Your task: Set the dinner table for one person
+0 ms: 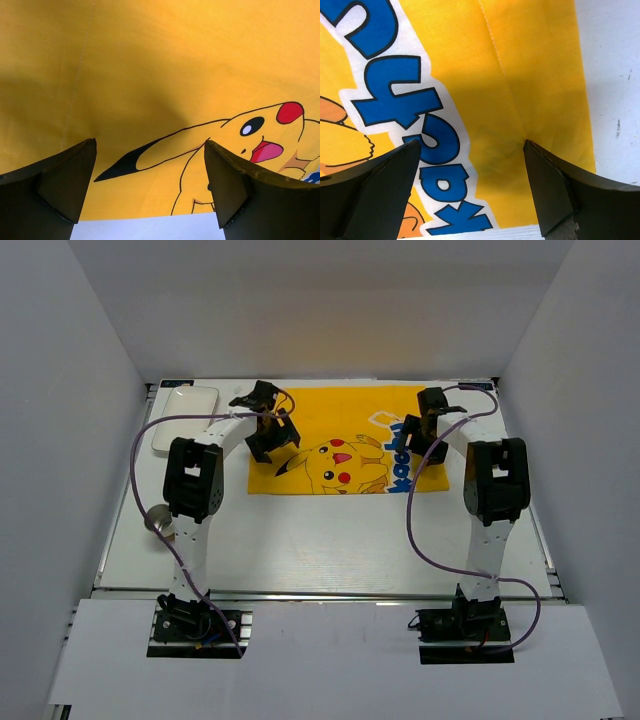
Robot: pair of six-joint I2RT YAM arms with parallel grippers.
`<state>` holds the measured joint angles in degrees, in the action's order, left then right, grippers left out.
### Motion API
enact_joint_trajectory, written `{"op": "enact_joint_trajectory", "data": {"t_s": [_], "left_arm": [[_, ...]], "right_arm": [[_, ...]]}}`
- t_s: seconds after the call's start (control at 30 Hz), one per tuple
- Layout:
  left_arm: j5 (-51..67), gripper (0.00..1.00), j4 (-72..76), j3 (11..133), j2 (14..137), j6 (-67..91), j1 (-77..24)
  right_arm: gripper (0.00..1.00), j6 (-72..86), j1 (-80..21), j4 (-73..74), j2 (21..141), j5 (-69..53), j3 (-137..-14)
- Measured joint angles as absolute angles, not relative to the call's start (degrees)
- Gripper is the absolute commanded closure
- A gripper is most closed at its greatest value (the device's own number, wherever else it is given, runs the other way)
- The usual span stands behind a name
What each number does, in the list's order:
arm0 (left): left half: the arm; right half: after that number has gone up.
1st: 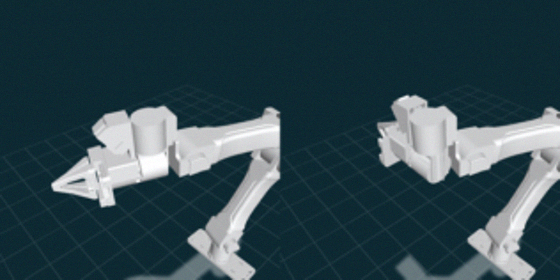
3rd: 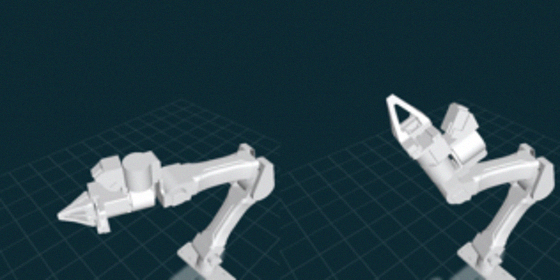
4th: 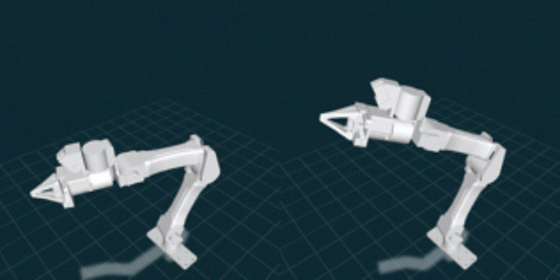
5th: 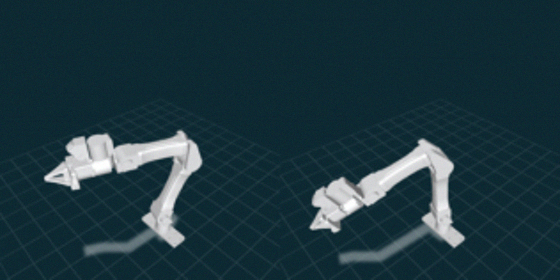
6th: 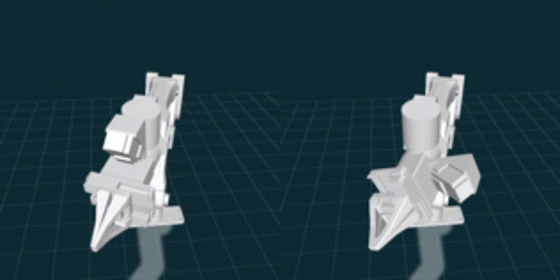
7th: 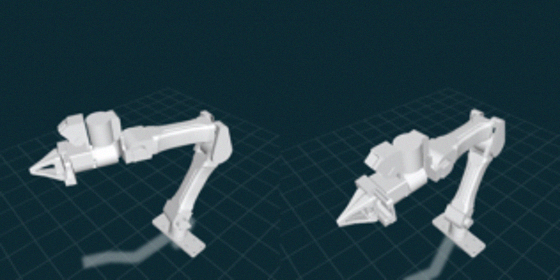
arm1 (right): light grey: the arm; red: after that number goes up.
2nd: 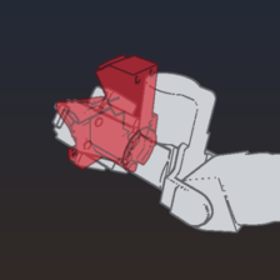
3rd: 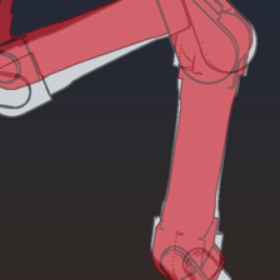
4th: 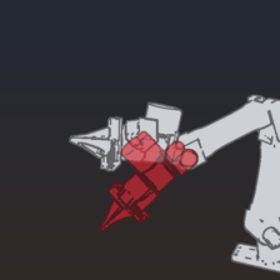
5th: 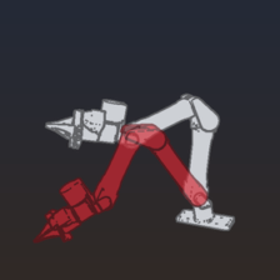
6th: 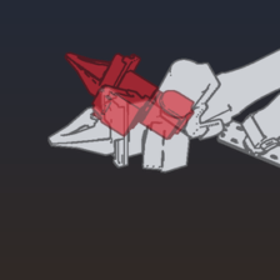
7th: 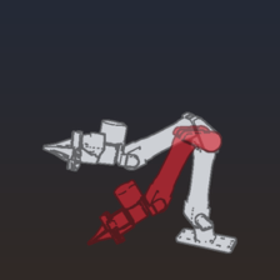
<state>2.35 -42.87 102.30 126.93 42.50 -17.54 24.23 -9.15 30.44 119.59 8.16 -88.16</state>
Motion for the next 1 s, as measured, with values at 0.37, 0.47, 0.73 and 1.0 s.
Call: {"op": "enact_joint_trajectory", "data": {"t_s": [0.37,0.47,0.73,1.0], "left_arm": [[-1.83,0.02,-46.17,106.69,123.24,41.93,-16.67],[-4.6,0.02,-48.27,109.71,121.16,41.5,-16.23],[-16.47,0.02,-54.19,111.2,111.39,48.77,-11.07],[-15.53,0.02,-55.51,105.19,104.75,55.16,6.72]], "right_arm": [[0.11,24.93,-8.45,31.09,118.63,3.53,-88.23],[0.11,24.73,-8.43,31.94,116.36,2.11,-88.47],[0.11,23.11,-9.32,26.63,92.07,-5.41,-83.48],[0.11,25.23,-10.66,20.21,71.72,-15.53,-70.59]]}}
